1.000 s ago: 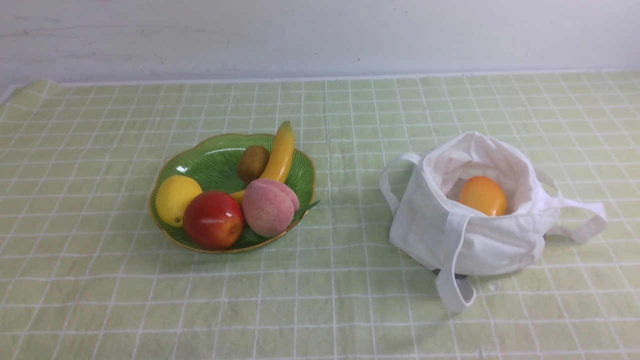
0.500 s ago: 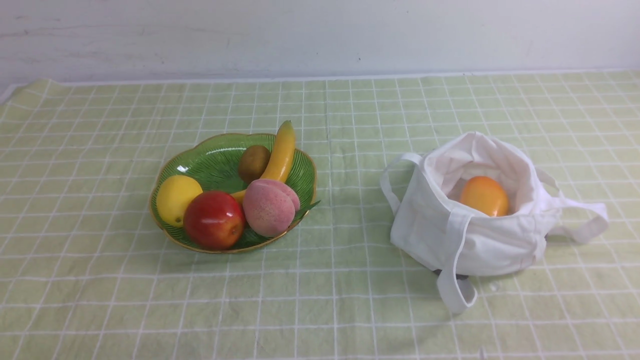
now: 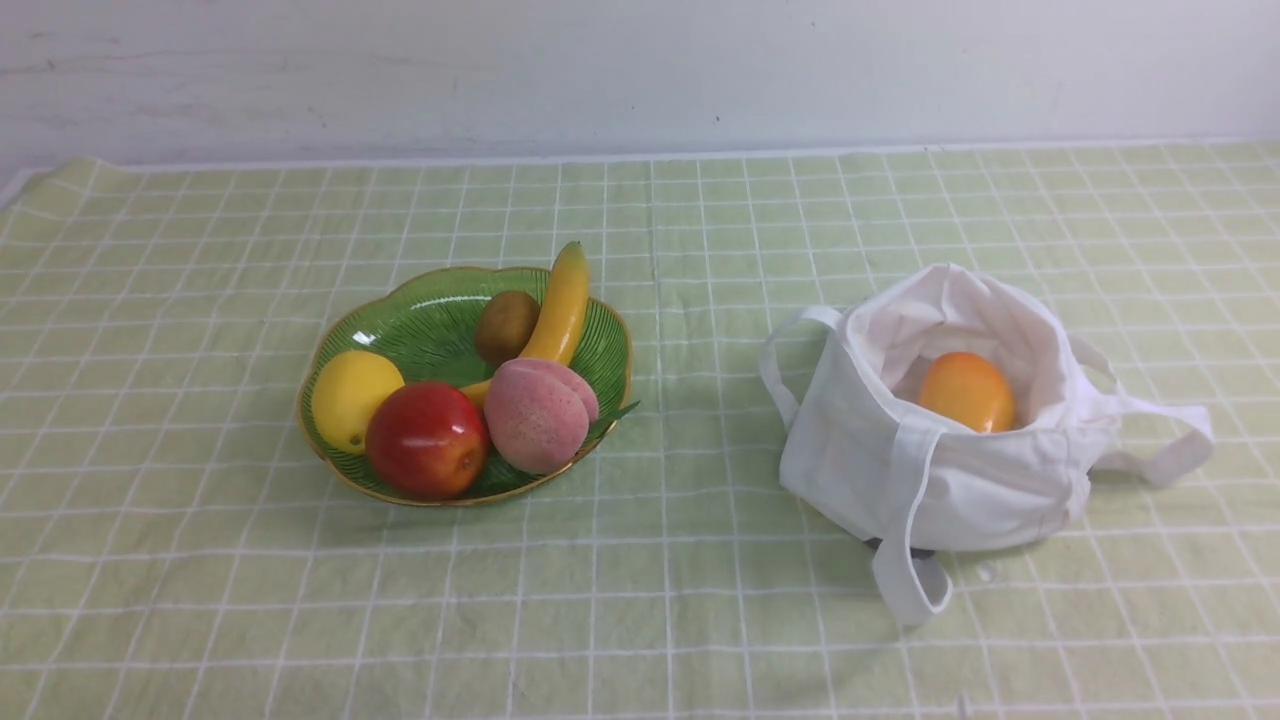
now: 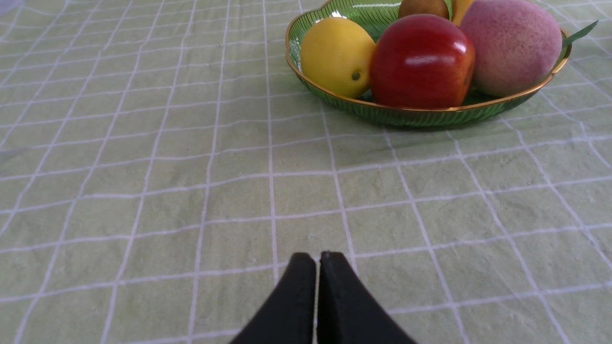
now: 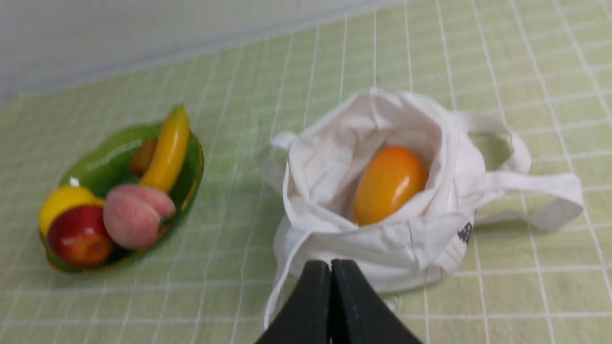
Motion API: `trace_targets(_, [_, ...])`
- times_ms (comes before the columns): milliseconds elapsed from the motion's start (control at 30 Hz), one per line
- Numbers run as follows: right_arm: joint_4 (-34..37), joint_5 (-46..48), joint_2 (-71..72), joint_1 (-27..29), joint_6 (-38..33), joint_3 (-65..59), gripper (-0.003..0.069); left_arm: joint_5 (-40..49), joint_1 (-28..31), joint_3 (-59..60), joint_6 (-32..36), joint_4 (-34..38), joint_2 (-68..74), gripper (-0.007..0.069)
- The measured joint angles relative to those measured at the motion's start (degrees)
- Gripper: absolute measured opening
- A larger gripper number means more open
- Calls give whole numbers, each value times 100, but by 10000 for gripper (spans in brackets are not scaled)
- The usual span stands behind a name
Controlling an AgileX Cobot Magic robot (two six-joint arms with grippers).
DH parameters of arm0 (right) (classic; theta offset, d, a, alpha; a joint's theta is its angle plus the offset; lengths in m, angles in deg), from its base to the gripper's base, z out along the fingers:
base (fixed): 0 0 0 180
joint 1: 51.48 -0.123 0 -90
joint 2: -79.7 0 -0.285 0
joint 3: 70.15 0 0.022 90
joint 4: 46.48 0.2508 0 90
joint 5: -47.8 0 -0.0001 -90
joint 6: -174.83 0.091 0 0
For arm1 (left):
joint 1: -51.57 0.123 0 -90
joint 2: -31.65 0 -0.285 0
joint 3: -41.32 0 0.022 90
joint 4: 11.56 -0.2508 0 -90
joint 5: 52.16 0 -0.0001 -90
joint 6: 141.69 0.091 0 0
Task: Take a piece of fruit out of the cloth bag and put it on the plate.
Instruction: Use the right arm to grab a mango from the bag
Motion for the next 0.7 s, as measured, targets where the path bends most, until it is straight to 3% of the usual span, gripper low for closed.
trace_targets(133, [-57, 736, -1722, 0, -145, 1348, -8, 0, 0, 0, 0, 0, 0, -8])
trace_targets(400, [-631, 908, -3605, -420, 143, 2863, 4, 0, 0, 0, 0, 0, 0, -8])
trace_targets(567, [-1357, 1290, -4880, -955, 701, 3637, 64, 0, 0, 0, 0, 0, 0, -8])
trace_targets(700, [-1559, 1657, -5612, -1134, 830, 4082, 154, 0, 0, 0, 0, 0, 0, -8])
